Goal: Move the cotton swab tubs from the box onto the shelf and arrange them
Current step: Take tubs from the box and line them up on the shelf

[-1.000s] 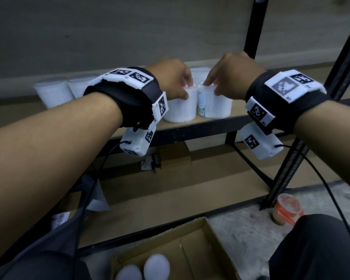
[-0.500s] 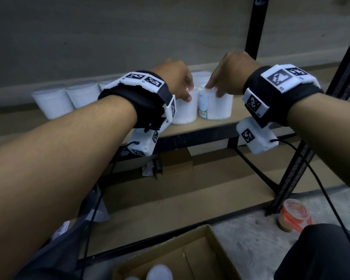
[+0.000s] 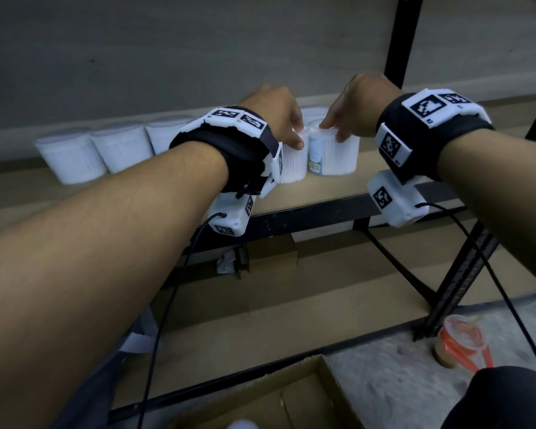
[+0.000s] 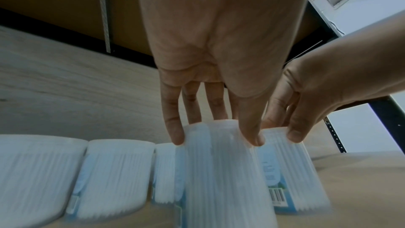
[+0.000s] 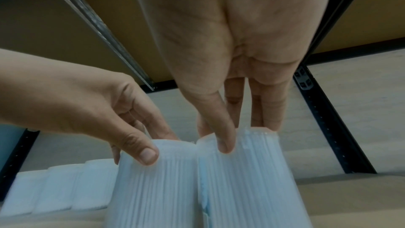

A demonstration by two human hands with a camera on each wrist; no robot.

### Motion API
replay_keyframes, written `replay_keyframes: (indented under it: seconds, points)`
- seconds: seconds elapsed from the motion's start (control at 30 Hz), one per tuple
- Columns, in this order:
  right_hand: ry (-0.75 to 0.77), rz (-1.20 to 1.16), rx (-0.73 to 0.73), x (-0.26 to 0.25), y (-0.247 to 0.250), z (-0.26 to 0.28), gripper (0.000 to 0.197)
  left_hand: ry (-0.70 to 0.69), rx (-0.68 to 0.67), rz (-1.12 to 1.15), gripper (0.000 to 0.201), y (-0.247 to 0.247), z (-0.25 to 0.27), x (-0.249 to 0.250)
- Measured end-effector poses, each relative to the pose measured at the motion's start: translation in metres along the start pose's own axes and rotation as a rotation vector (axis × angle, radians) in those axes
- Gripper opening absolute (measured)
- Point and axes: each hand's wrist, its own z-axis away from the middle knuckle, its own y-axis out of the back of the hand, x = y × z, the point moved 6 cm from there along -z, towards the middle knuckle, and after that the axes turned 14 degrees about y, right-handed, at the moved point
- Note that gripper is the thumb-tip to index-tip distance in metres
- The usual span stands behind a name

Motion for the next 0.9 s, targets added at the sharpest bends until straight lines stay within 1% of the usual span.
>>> replay_keyframes:
  seconds: [0.33,0.53,0.7,0.8,0.9]
  points:
    - [-0.001,-0.074,0.05,0.013,-0.006,-0.016,0.03,0.03,0.005,0.001,0.042,-0.009,-0.02,-0.003]
    - [-0.002,-0.095,0.053,0.017,-0.009,-0.02,0.03,0.033,0.009,-0.015,0.041,-0.009,-0.022,-0.001]
    - [0.013,-0.136,0.103,0.019,-0.011,-0.02,0.029,0.036,0.018,-0.028,0.042,-0.007,-0.017,-0.001]
    - [0.044,-0.133,0.116,0.018,-0.009,-0.016,0.032,0.026,-0.008,-0.026,0.046,-0.008,-0.011,-0.002]
    - [0.102,-0.075,0.056,0.011,-0.005,-0.008,0.036,0.001,-0.049,-0.056,0.057,-0.008,-0.002,-0.004]
